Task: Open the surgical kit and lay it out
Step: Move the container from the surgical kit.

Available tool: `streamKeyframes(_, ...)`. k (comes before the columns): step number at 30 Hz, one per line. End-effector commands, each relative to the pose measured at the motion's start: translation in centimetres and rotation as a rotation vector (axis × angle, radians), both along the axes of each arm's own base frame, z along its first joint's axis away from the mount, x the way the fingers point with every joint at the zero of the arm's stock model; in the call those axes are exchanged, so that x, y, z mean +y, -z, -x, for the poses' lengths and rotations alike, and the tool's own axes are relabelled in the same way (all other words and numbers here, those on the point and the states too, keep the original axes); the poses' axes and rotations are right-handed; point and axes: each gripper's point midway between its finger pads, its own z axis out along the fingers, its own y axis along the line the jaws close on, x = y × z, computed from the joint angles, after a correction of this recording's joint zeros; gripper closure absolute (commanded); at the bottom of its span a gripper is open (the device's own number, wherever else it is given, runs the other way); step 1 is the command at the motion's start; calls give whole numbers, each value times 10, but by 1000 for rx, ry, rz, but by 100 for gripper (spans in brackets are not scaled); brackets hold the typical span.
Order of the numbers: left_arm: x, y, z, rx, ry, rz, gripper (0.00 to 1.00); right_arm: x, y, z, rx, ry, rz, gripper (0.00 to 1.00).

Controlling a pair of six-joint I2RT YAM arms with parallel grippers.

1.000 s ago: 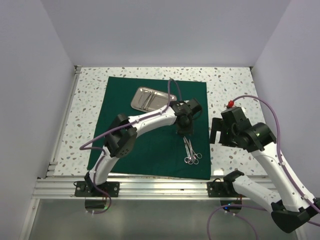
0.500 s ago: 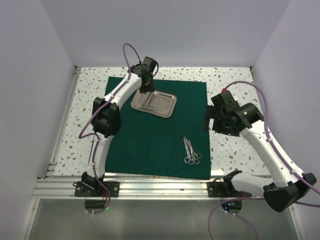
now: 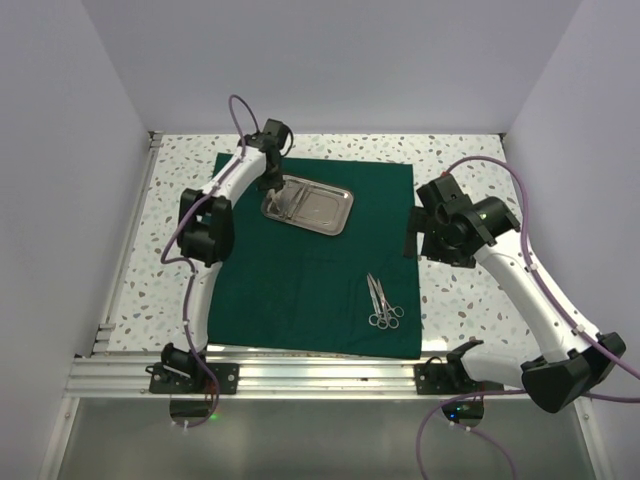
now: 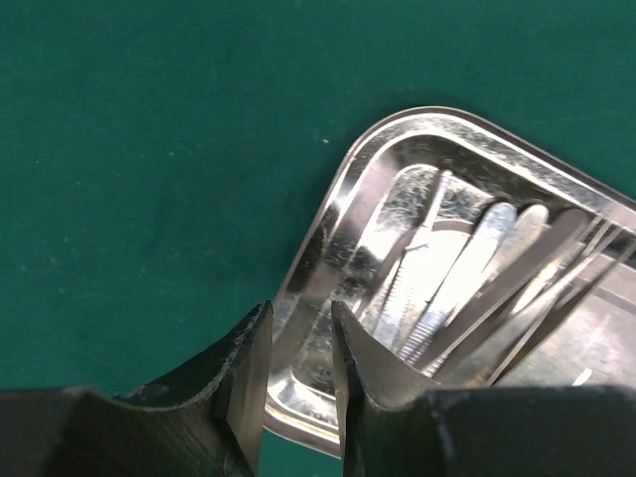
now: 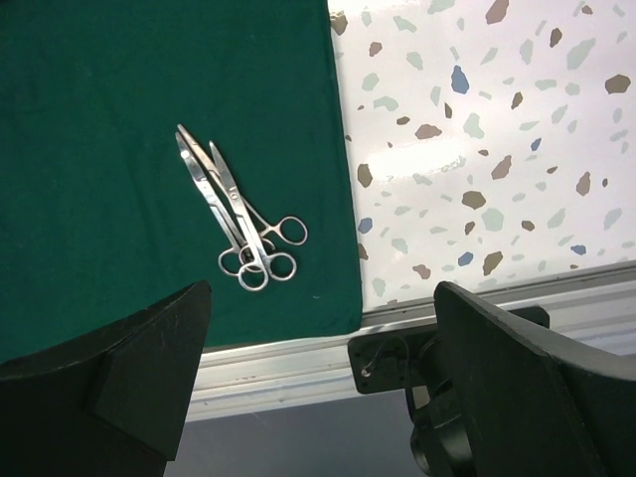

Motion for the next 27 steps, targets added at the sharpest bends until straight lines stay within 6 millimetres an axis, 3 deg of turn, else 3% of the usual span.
streamKeyframes(1,11,-5,-4,-29,10,-40,67,-6,1,2,3,26,21,2)
streamKeyframes(10,26,19,8,34,-17,-35,71,-5,0,-4,2,-5,36,2)
streamKeyframes(13,25,27,15,65,-20,-21,85,-5,0,-5,2,-16,45,1)
streamKeyframes(14,25,27,19,73,-21,-18,95,-5,0,-5,-1,-19,47,2)
streamKeyframes(16,25,34,29,97,-26,-8,100,-6,1,-5,0,-29,54,2)
streamKeyframes(22,25,28,55,112,-32,27,100,-5,6,-8,-1,-53,57,2)
streamKeyframes(27,28,22,61,107,-37,24,100,0,11,-11,-1,-70,46,1)
